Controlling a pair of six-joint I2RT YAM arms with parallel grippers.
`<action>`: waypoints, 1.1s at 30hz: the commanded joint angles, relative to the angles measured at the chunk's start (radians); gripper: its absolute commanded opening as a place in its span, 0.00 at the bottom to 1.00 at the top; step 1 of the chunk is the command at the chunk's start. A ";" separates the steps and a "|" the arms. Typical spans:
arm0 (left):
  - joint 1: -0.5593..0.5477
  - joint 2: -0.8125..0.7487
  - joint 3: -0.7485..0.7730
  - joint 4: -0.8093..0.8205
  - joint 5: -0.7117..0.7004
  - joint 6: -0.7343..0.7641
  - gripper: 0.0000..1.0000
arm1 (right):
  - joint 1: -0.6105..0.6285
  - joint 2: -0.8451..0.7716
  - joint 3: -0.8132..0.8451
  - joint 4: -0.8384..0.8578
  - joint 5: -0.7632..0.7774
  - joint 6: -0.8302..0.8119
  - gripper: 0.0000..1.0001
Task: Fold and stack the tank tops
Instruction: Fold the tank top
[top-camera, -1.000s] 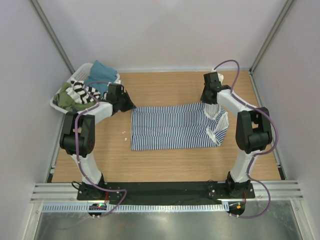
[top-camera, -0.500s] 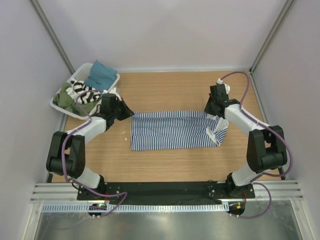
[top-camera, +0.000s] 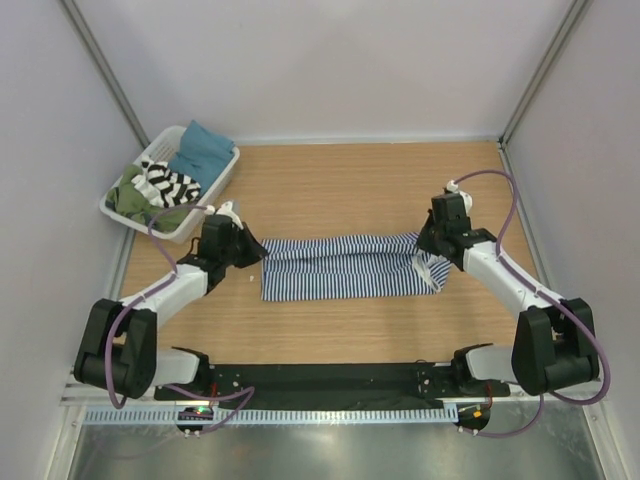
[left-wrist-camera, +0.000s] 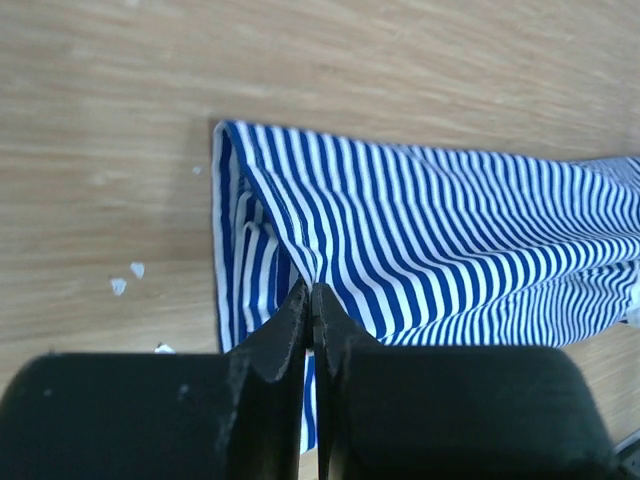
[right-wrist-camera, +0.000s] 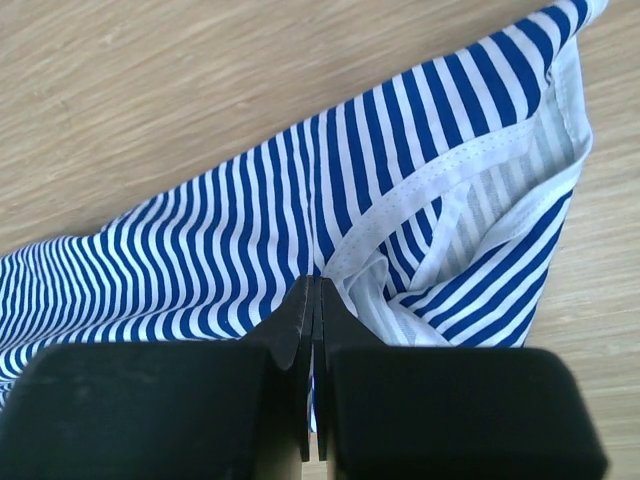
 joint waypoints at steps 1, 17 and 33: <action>-0.004 -0.011 -0.034 -0.002 -0.042 -0.036 0.05 | -0.003 -0.017 -0.038 0.020 0.009 0.028 0.01; -0.022 0.128 -0.096 -0.001 -0.084 -0.115 0.04 | -0.002 0.112 -0.210 0.100 0.094 0.236 0.01; -0.249 0.036 -0.186 -0.021 -0.207 -0.235 0.00 | -0.075 0.563 0.248 0.065 0.136 0.154 0.03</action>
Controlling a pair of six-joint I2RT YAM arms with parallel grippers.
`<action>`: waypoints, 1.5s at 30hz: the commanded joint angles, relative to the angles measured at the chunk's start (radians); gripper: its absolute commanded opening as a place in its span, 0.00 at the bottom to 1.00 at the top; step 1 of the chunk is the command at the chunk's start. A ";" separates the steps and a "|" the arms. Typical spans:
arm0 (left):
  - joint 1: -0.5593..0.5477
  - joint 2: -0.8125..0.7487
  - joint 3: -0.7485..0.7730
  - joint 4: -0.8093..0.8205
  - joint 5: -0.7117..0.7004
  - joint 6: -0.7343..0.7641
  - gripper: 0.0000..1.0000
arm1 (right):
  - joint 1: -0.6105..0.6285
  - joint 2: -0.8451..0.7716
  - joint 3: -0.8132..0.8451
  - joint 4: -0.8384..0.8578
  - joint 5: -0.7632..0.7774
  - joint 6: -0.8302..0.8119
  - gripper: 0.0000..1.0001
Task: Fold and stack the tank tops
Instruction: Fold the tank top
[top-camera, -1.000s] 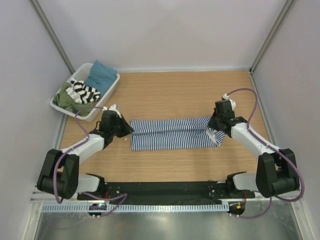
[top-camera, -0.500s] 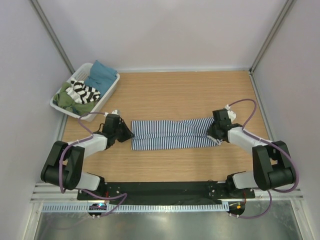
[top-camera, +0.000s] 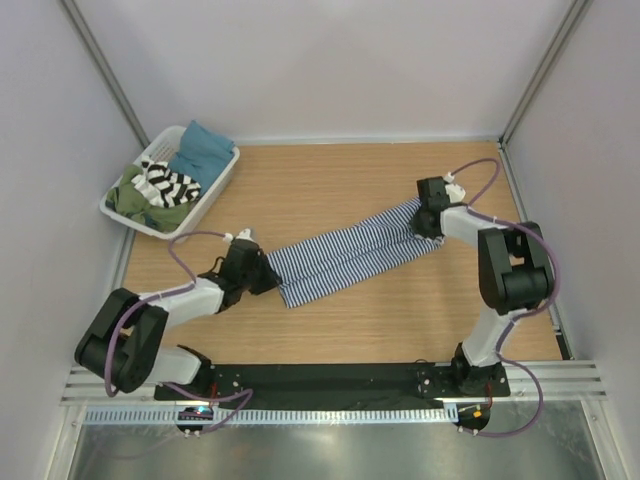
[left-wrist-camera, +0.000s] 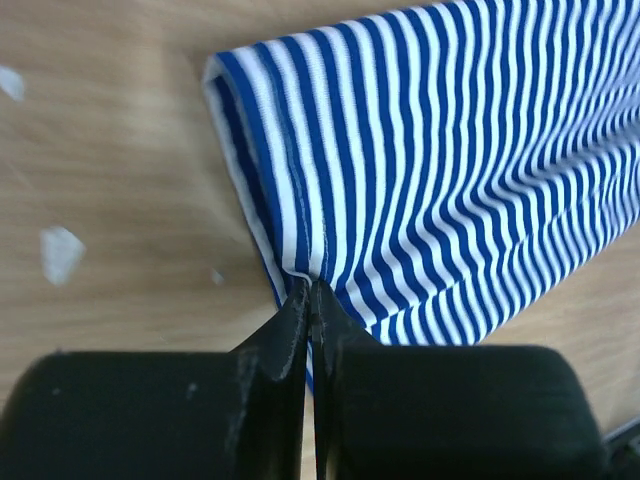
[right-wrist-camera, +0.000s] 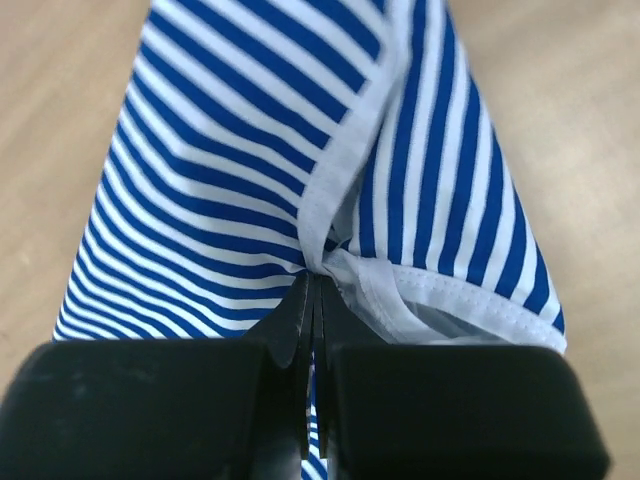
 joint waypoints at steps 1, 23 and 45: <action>-0.108 -0.037 -0.065 -0.069 -0.111 -0.047 0.00 | -0.042 0.163 0.128 -0.063 -0.018 -0.066 0.02; -1.022 0.268 0.239 -0.143 -0.531 -0.472 0.24 | -0.017 0.789 1.063 -0.310 -0.449 -0.247 0.36; -0.590 -0.181 0.141 -0.324 -0.348 -0.130 0.78 | -0.008 0.352 0.902 -0.252 -0.294 -0.329 0.81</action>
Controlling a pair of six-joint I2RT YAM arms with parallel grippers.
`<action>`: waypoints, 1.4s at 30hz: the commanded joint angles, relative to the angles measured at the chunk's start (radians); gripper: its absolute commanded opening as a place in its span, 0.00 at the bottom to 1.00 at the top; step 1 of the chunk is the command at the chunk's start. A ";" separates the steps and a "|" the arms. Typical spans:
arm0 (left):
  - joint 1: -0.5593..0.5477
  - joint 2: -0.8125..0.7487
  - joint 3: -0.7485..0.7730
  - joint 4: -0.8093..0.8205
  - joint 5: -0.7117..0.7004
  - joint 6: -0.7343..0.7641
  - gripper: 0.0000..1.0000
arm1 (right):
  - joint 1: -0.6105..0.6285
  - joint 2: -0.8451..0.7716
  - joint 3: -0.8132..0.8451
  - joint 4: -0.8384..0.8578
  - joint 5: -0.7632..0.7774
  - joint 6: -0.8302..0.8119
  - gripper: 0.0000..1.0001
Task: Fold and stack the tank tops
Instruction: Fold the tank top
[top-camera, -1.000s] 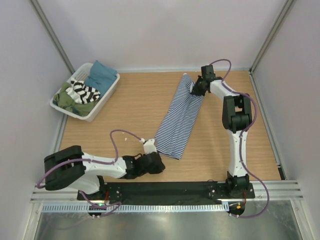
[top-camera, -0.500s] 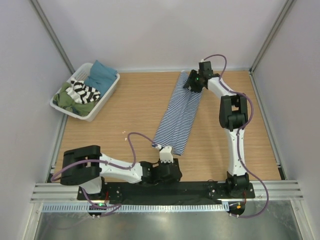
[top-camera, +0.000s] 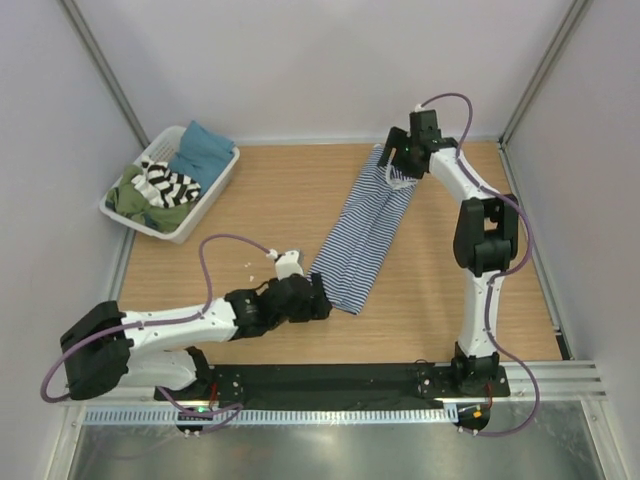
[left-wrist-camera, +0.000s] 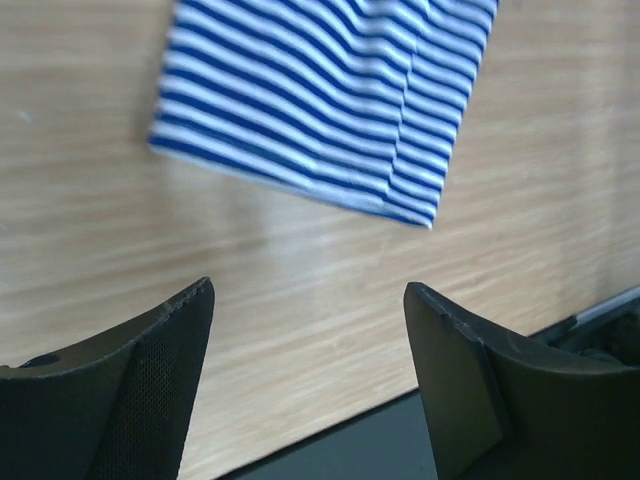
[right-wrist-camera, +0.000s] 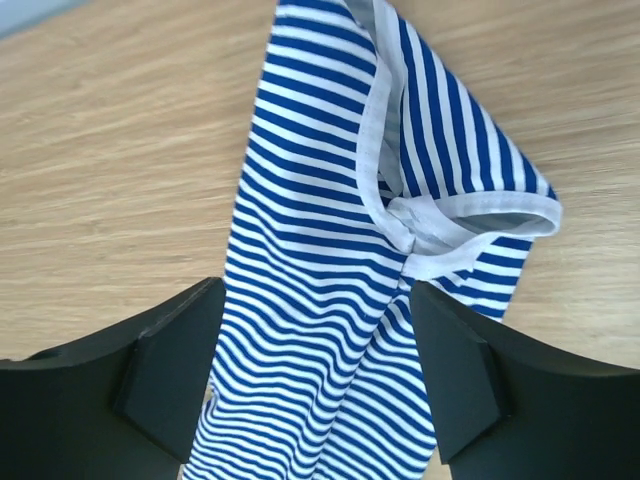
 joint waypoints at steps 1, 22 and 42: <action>0.130 -0.057 0.000 -0.018 0.089 0.113 0.78 | 0.003 -0.130 -0.038 0.023 0.050 -0.018 0.78; 0.421 0.310 0.153 0.143 0.396 0.278 0.67 | 0.002 -0.508 -0.700 0.168 0.056 0.049 0.56; 0.116 0.129 -0.161 0.338 0.254 0.003 0.07 | -0.046 -0.195 -0.572 0.262 -0.122 0.098 0.41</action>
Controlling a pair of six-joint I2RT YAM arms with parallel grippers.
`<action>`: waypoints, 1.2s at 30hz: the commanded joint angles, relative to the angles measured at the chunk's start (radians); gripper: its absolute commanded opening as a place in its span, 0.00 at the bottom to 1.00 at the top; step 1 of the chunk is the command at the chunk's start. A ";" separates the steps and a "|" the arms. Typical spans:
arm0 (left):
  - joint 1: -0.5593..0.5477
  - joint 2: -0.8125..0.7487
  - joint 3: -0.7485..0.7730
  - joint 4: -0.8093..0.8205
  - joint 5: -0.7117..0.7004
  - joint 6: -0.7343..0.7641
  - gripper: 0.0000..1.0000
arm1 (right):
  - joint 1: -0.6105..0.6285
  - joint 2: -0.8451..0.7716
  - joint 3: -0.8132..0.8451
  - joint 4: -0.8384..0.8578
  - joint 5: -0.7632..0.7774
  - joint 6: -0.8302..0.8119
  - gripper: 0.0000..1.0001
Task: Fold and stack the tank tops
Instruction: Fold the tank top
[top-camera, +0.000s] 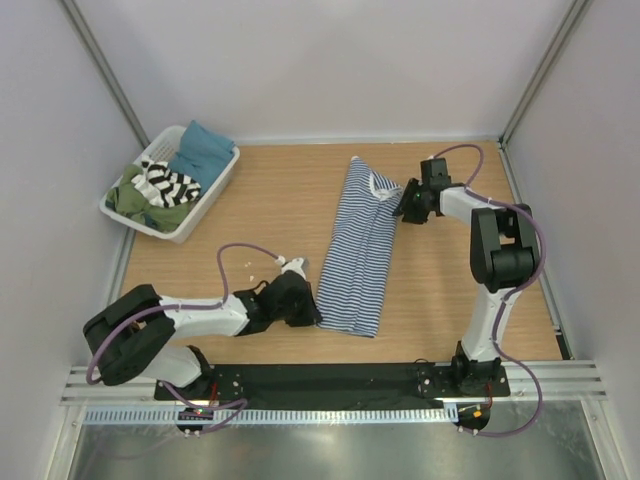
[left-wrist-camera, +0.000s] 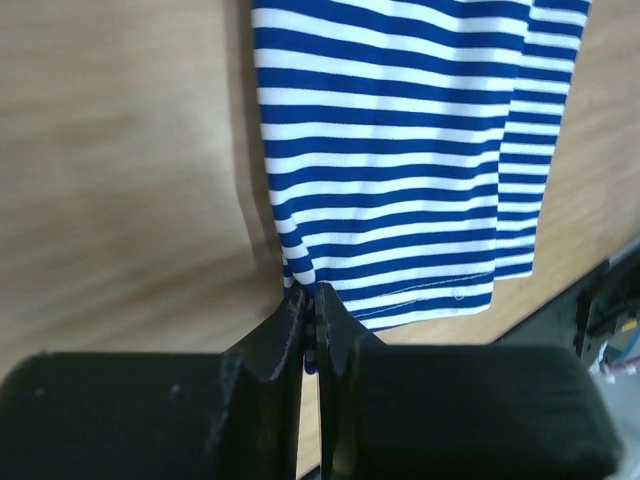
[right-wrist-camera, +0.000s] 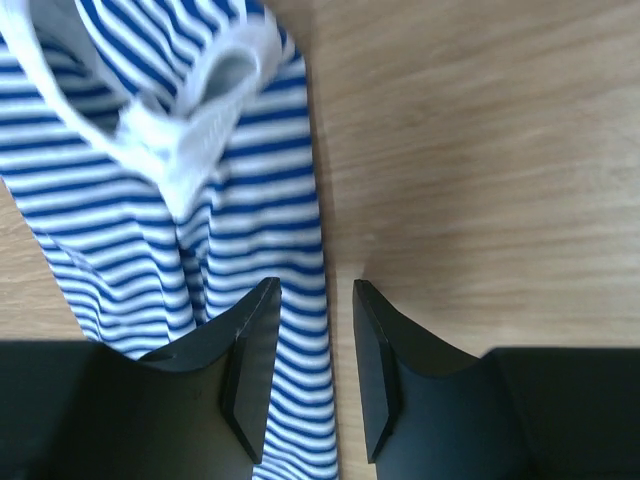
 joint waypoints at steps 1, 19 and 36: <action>-0.101 -0.041 -0.059 0.054 -0.113 -0.124 0.08 | 0.003 0.043 0.050 0.035 -0.072 0.007 0.41; -0.220 -0.057 -0.113 0.105 -0.219 -0.225 0.08 | 0.002 0.269 0.374 -0.049 -0.109 0.008 0.35; -0.218 -0.058 -0.097 0.090 -0.242 -0.225 0.18 | 0.006 0.231 0.500 -0.122 -0.092 -0.001 0.84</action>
